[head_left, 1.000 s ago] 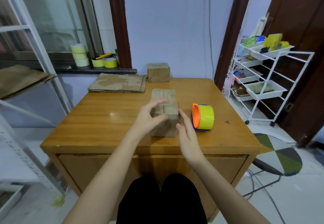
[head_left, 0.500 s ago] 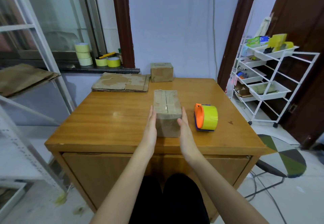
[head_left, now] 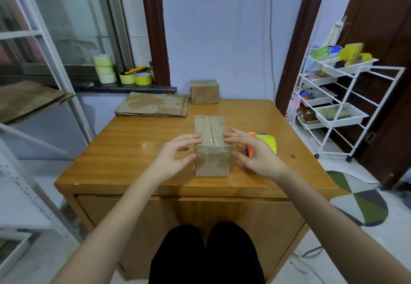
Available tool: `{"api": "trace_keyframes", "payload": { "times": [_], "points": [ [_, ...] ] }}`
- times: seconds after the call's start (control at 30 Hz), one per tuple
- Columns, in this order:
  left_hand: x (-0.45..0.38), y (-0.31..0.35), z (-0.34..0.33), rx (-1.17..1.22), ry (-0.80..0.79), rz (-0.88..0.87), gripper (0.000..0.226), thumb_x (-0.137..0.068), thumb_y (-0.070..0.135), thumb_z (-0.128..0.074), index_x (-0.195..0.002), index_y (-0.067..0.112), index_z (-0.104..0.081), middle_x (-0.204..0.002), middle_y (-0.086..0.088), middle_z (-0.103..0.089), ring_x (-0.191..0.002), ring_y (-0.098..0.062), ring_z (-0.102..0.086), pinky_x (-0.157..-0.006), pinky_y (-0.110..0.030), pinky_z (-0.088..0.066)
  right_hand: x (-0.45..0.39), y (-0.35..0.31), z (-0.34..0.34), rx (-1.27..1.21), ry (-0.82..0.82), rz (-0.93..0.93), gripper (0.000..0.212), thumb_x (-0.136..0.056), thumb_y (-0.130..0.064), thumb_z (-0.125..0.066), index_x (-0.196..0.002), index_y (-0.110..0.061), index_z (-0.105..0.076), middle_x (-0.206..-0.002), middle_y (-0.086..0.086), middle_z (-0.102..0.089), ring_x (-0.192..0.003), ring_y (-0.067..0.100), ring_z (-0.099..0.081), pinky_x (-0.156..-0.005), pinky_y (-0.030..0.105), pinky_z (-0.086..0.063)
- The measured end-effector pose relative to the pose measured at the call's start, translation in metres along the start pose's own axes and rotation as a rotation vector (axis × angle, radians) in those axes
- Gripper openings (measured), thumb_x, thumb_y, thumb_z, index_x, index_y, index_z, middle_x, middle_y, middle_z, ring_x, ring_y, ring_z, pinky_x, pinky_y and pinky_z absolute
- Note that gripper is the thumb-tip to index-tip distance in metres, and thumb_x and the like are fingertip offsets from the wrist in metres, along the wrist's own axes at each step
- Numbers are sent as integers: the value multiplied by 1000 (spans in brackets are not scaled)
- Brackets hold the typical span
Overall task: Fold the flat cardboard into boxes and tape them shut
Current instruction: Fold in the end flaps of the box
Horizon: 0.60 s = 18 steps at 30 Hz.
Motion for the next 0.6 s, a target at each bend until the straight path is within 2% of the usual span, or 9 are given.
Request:
{"api": "trace_keyframes", "payload": {
  "times": [0.07,0.17,0.3,0.37,0.6],
  "points": [
    [-3,-1,2,9,30,3,42,-84,1,-67,-116,28,-62,-128,14,-56,-121,0,-49,-97,-16,-43,-4,0,0,-5,12,5,34,-79,2,-73,-111,-8,-68,-124,2,-63,-128,12,-49,-110,26,-37],
    [-5,-2,4,37,69,0,39,-81,0,-70,-109,27,-65,-121,14,-59,-116,0,-53,-93,-16,-47,-7,-3,3,40,51,29,29,-76,2,-76,-103,-7,-71,-114,0,-66,-119,16,-58,-106,23,-40],
    [-6,0,5,85,163,24,33,-76,-1,-75,-97,24,-69,-111,12,-63,-108,-3,-59,-88,-16,-50,-10,-3,4,76,96,25,25,-73,-1,-79,-97,-8,-73,-108,4,-70,-112,16,-62,-100,31,-46],
    [-7,1,5,97,199,22,30,-74,0,-76,-92,23,-70,-106,13,-64,-105,-4,-61,-86,-17,-51,-12,-2,4,59,94,12,25,-72,-2,-80,-95,-7,-74,-107,6,-71,-110,16,-62,-99,31,-46],
    [-10,1,7,59,135,-13,24,-81,8,-73,-97,26,-70,-105,17,-64,-105,-1,-60,-89,-24,-52,-15,0,5,3,56,-17,15,-80,-6,-75,-95,-6,-76,-106,7,-71,-111,16,-62,-101,26,-45]
  ]
}}
Point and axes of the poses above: each hand's wrist, its own x-axis away from the middle knuckle, its own z-axis out of the back of the hand, y = z × x, the point moved 9 cm from there along -x, towards the middle knuckle
